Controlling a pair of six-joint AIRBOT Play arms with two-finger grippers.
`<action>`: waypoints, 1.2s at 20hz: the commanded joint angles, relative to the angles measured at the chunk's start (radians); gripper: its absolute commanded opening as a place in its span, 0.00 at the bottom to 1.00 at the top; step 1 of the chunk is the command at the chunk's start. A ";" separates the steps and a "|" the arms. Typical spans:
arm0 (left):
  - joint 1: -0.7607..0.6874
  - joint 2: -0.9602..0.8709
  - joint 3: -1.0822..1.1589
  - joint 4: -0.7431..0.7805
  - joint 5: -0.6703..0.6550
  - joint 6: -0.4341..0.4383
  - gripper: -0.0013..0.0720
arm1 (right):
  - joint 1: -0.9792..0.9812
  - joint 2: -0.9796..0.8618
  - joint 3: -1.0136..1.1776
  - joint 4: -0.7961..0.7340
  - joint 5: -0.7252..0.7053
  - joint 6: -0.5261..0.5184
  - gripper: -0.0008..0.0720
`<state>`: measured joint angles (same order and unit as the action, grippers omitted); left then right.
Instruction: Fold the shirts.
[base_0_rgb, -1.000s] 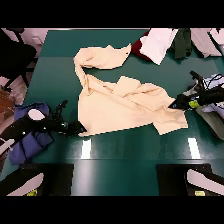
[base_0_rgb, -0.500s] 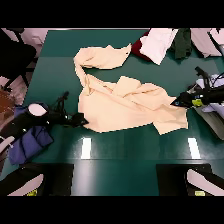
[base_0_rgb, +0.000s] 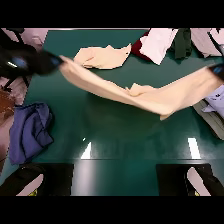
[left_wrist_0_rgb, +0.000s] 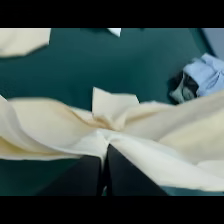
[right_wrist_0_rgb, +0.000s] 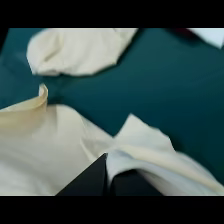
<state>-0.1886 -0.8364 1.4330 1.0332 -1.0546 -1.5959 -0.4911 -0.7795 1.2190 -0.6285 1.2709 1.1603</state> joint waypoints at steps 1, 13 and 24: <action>0.000 0.015 0.275 0.168 -0.076 -0.051 0.05 | -0.020 0.085 0.169 0.042 -0.026 0.011 0.05; 0.000 0.019 0.684 0.274 -0.348 -0.014 0.05 | 0.080 0.186 0.699 -0.463 0.030 0.221 0.05; -0.001 -0.134 -0.060 0.023 -0.031 0.068 0.05 | 0.159 -0.347 0.311 -0.288 0.123 0.145 0.05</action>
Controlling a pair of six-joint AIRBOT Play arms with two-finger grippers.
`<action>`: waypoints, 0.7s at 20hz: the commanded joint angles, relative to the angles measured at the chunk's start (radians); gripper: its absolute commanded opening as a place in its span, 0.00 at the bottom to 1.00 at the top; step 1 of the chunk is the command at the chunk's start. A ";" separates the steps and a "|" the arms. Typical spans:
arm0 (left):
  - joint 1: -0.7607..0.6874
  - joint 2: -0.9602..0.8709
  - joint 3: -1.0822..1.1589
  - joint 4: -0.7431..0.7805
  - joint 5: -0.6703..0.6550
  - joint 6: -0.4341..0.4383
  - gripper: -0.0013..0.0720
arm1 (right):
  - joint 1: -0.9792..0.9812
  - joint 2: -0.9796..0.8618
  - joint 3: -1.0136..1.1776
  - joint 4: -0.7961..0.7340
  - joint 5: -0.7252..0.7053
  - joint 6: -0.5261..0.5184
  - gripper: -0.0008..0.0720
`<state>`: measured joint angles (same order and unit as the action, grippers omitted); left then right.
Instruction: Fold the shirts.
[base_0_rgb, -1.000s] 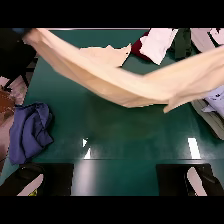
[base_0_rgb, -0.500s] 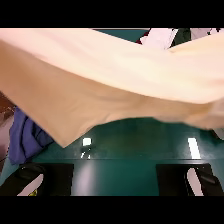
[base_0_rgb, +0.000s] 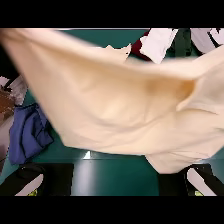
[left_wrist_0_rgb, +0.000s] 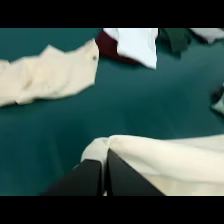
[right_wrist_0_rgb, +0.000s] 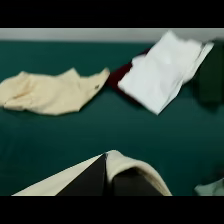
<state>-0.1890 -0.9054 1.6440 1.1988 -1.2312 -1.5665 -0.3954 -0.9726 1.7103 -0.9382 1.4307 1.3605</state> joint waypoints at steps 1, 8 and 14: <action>0.000 -0.111 -0.365 -0.172 0.240 0.059 0.05 | 0.097 -0.242 -0.236 0.023 -0.092 -0.082 0.05; 0.025 -0.467 -0.405 -0.106 0.731 0.047 0.05 | 0.199 -0.824 -0.034 0.074 -0.178 -0.056 0.05; 0.087 -0.537 -0.375 0.049 0.844 -0.059 0.05 | 0.194 -0.988 0.251 0.071 -0.094 0.032 0.05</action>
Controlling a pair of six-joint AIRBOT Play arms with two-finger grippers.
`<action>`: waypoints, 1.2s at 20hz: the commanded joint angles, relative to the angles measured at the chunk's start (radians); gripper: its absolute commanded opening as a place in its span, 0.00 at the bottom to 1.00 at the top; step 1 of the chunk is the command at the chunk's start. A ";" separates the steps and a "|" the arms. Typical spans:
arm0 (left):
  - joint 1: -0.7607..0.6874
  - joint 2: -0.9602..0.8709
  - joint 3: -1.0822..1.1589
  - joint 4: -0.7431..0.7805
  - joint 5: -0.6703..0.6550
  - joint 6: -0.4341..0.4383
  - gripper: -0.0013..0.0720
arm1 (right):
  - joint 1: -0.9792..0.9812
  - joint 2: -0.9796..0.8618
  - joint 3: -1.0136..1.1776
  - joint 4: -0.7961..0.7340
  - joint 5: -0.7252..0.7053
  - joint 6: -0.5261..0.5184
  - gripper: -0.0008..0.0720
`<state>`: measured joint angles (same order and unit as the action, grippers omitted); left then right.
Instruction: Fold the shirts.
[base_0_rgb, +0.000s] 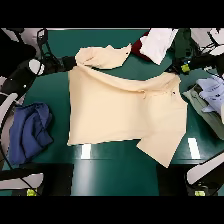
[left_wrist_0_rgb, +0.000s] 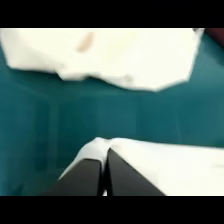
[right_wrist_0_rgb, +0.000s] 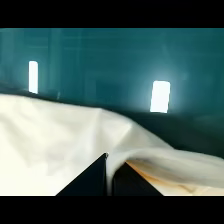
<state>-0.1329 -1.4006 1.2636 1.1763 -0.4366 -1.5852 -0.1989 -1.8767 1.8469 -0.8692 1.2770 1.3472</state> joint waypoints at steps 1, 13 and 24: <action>0.041 -0.059 0.004 0.087 -0.027 -0.030 0.05 | -0.003 -0.106 0.147 0.001 0.123 0.064 0.05; 0.040 -0.080 -0.005 0.173 -0.540 0.048 0.70 | -0.087 -0.048 0.050 -0.173 0.278 0.133 0.83; 0.279 0.311 -0.377 -0.242 -0.904 0.227 0.70 | -0.440 0.391 -0.618 0.037 0.293 -0.044 0.82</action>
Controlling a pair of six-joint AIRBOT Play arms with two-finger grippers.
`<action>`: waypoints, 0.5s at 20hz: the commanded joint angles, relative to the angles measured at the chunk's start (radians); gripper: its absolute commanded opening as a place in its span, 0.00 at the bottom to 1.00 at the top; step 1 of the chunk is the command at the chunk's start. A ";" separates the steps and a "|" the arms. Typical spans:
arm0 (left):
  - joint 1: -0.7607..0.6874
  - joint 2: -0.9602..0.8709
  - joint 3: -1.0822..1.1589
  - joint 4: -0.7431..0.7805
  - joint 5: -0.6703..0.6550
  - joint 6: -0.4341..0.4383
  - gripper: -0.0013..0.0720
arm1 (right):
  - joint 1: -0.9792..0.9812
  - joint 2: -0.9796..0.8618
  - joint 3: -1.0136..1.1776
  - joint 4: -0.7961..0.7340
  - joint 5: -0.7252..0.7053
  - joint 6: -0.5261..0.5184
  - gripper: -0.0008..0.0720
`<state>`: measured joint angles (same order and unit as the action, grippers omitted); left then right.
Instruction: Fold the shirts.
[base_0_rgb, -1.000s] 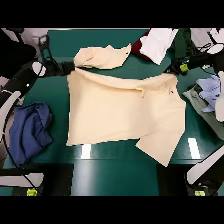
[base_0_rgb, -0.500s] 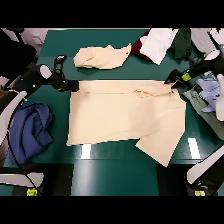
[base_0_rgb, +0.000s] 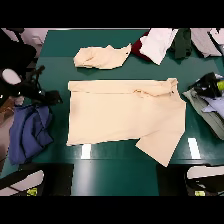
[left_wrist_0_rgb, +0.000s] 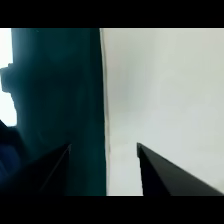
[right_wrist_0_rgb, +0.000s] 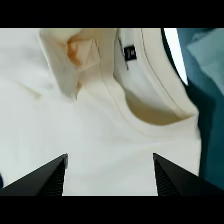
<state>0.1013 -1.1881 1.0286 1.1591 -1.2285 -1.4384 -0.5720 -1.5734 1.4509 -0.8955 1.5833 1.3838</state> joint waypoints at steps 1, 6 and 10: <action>0.044 0.122 -0.187 -0.264 -0.139 0.097 0.70 | -0.075 0.112 -0.302 0.055 -0.026 -0.121 0.82; 0.044 0.145 -0.357 -0.308 -0.170 0.137 0.70 | -0.135 0.191 -0.594 0.023 -0.112 -0.252 0.82; 0.044 0.145 -0.430 -0.386 -0.163 0.169 0.70 | -0.155 0.257 -0.671 -0.119 -0.177 -0.214 0.82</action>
<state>0.1432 -1.0492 0.6544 0.8410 -1.3815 -1.3006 -0.7094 -1.3602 0.8577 -0.9234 1.4551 1.1690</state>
